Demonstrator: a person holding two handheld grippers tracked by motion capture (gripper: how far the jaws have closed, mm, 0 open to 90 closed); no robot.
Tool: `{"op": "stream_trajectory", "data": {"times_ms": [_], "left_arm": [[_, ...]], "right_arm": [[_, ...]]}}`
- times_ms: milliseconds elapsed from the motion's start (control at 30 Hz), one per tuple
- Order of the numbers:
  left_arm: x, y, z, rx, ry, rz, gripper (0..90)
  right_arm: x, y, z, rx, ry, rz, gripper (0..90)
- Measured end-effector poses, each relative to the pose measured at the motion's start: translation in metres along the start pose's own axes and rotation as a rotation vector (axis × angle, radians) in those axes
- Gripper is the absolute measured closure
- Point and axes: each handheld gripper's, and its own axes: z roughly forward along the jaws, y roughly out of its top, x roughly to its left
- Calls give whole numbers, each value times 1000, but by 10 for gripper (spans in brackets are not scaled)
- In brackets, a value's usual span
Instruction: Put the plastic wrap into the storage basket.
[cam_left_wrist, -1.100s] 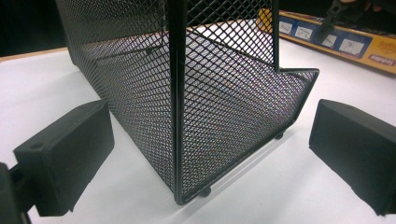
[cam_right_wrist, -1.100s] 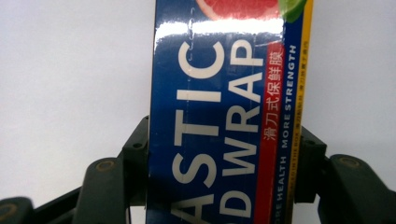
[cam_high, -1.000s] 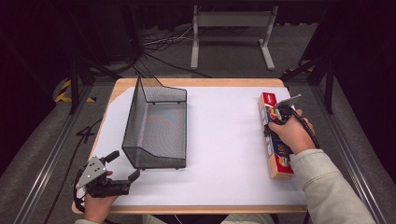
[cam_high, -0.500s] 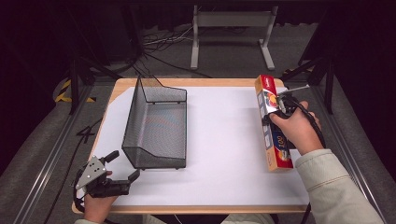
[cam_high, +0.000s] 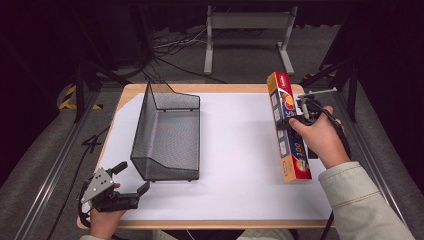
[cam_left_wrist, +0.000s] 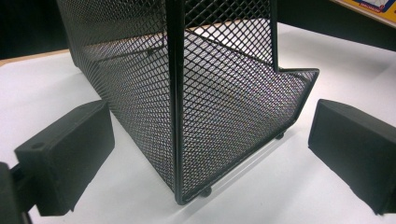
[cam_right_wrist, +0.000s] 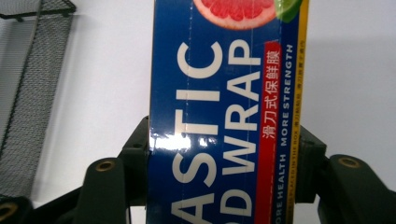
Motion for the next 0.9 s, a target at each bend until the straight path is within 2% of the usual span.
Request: {"op": "stream_trajectory", "data": {"times_ms": [267, 467, 500, 633, 767, 800, 900], "left_arm": [[-1, 0, -1, -4, 5, 0, 14], [0, 0, -3, -4, 9, 2, 14], [0, 0, -3, -4, 9, 2, 14], [0, -1, -3, -4, 10, 6, 14], [0, -1, -6, -3, 17, 8, 14], [0, -2, -6, -6, 18, -2, 14], [0, -2, -8, -5, 21, -3, 14]], "right_arm": [[16, 0, -6, -14, 29, -22, 415], [37, 2, -6, -3, 56, -51, 416], [37, 2, -6, -3, 56, -51, 416], [56, 4, -5, -2, 77, -63, 416], [70, 7, -3, 4, 88, -76, 416], [74, 8, -3, 6, 93, -81, 416], [81, 10, -2, 9, 99, -93, 416]]}}
